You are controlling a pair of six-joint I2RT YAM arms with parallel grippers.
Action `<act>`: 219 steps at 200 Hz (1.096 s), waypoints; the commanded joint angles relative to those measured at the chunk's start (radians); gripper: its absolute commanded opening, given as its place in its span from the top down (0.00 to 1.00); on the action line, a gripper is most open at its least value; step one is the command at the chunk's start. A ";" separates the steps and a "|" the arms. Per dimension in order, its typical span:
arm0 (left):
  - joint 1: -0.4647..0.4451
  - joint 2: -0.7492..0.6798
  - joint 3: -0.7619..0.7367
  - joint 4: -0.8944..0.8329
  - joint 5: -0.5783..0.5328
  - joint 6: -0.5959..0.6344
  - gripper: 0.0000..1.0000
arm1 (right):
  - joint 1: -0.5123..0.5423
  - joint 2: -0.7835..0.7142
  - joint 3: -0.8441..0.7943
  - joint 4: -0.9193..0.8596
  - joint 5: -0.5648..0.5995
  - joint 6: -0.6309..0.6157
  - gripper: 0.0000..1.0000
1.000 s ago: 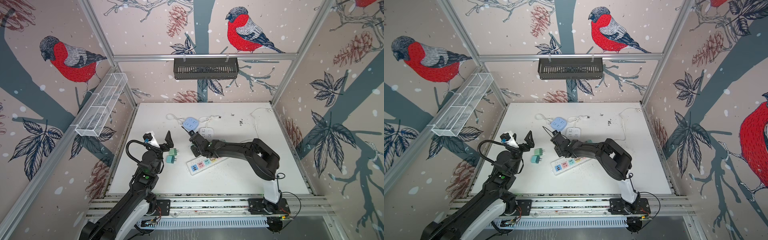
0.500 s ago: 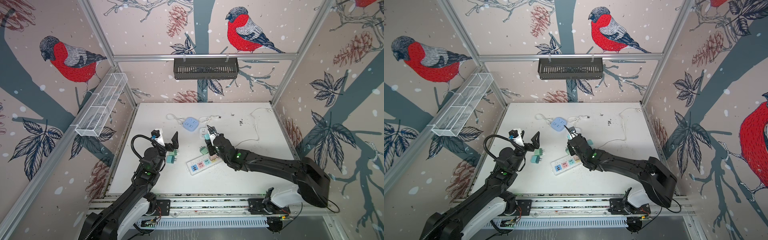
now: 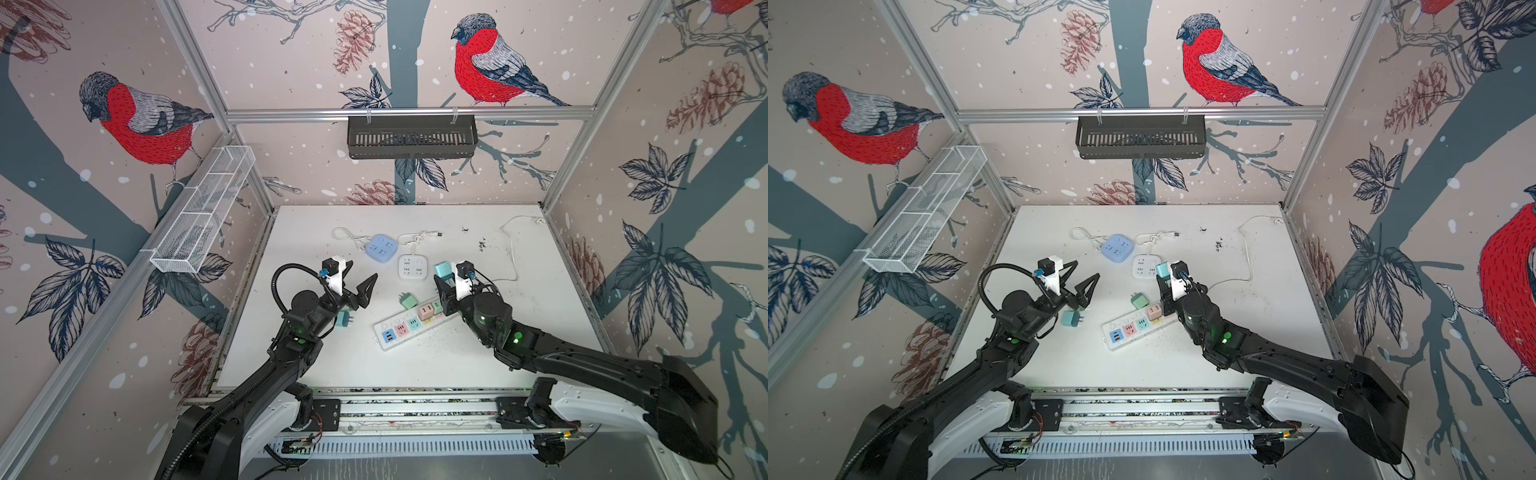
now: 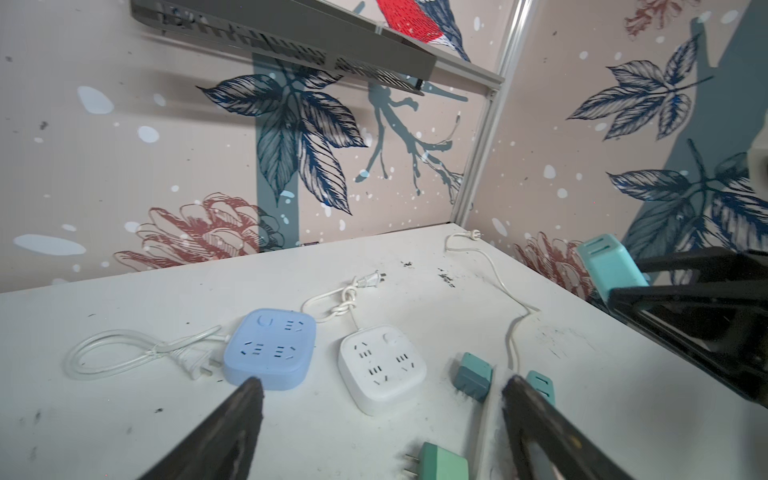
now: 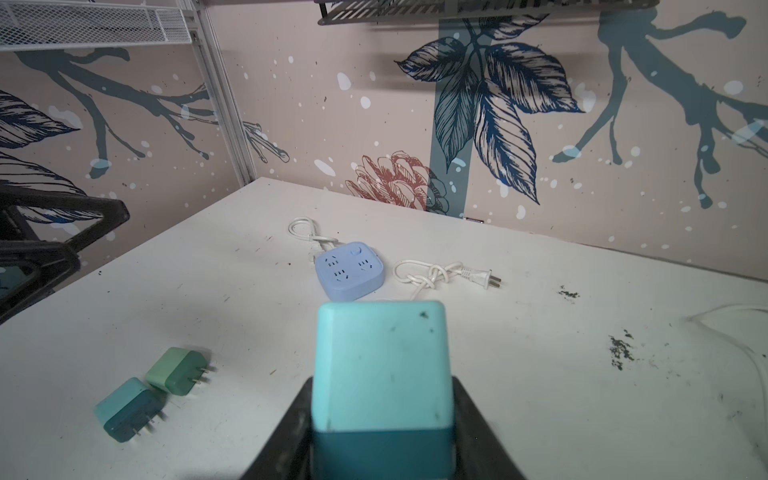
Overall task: Insert the plug
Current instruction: 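Carry the teal adapter toward the left gripper while the left gripper rises to meet it, then close the left gripper on the teal adapter held by the right gripper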
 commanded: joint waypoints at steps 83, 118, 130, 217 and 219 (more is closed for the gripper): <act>-0.003 0.073 0.054 0.077 0.247 -0.001 0.13 | 0.001 -0.075 -0.158 0.343 -0.128 -0.193 0.94; -0.036 0.081 0.061 0.061 0.259 0.030 0.14 | 0.002 -0.083 -0.183 0.359 -0.143 -0.282 0.95; -0.070 0.086 0.075 0.029 0.233 0.056 0.14 | 0.000 -0.083 -0.204 0.379 -0.167 -0.327 0.95; -0.177 0.120 0.153 -0.113 0.209 0.164 0.21 | 0.003 -0.102 -0.273 0.423 -0.289 -0.535 0.96; -0.178 0.120 0.154 -0.113 0.217 0.165 0.21 | 0.003 -0.101 -0.277 0.426 -0.295 -0.541 0.96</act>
